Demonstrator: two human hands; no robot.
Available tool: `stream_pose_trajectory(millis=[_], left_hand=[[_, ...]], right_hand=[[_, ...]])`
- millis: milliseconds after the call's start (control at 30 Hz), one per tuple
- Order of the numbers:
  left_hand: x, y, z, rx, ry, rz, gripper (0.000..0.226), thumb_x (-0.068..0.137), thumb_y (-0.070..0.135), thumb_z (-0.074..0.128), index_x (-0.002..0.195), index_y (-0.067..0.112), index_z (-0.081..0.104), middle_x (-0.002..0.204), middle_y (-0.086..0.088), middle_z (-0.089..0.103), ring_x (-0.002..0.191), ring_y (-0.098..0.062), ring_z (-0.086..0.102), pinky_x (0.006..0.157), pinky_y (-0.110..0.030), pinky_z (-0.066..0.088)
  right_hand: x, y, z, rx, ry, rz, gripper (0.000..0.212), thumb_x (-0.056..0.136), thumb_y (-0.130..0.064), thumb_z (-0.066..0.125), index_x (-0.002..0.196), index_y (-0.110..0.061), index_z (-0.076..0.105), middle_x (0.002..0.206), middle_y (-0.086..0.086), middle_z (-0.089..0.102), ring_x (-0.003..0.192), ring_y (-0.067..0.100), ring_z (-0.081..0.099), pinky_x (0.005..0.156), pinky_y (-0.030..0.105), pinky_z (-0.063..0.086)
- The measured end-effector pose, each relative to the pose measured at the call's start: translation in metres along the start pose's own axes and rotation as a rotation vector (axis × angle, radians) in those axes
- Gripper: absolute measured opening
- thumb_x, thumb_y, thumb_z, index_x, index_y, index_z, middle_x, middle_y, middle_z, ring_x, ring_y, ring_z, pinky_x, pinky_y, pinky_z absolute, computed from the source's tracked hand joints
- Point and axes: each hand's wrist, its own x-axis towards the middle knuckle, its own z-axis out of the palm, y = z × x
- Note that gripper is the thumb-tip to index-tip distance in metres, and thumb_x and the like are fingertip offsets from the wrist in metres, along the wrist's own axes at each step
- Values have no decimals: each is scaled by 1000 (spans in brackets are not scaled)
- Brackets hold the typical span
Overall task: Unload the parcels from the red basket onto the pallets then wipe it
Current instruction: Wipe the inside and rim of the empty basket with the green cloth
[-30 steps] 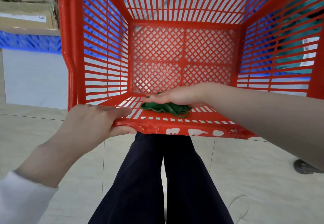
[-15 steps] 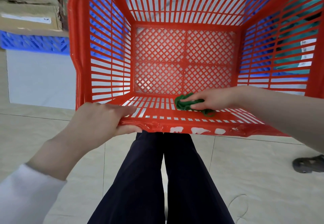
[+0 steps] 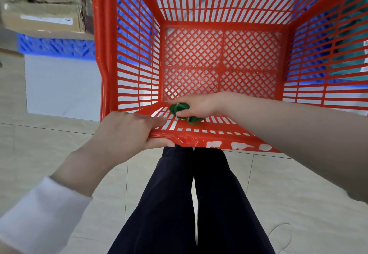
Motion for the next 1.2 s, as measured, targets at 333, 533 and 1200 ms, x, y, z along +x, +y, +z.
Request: stream_pose_trajectory(millis=[333, 533, 1200], left_hand=[[-1, -2, 4, -43, 19, -23, 91, 77, 77, -2, 102, 25, 69, 88, -3, 73, 78, -29, 69, 52, -36, 56], [3, 3, -4, -70, 88, -52, 94, 80, 75, 1, 112, 10, 61, 90, -2, 73, 70, -21, 70, 38, -26, 48], [0, -2, 2, 30, 25, -36, 93, 78, 77, 1, 112, 15, 62, 96, -7, 71, 84, -31, 69, 51, -40, 56]], right_hand=[[-72, 8, -20, 268, -112, -78, 27, 95, -34, 45, 119, -41, 54, 146, -9, 35, 130, 8, 31, 95, 18, 30], [-24, -18, 1, 140, -89, -13, 43, 98, -38, 35, 140, -24, 34, 142, 4, 41, 120, 18, 44, 92, 24, 35], [-126, 74, -37, -73, 2, 196, 17, 94, -38, 42, 102, -34, 57, 102, -16, 55, 107, 12, 50, 94, 24, 35]])
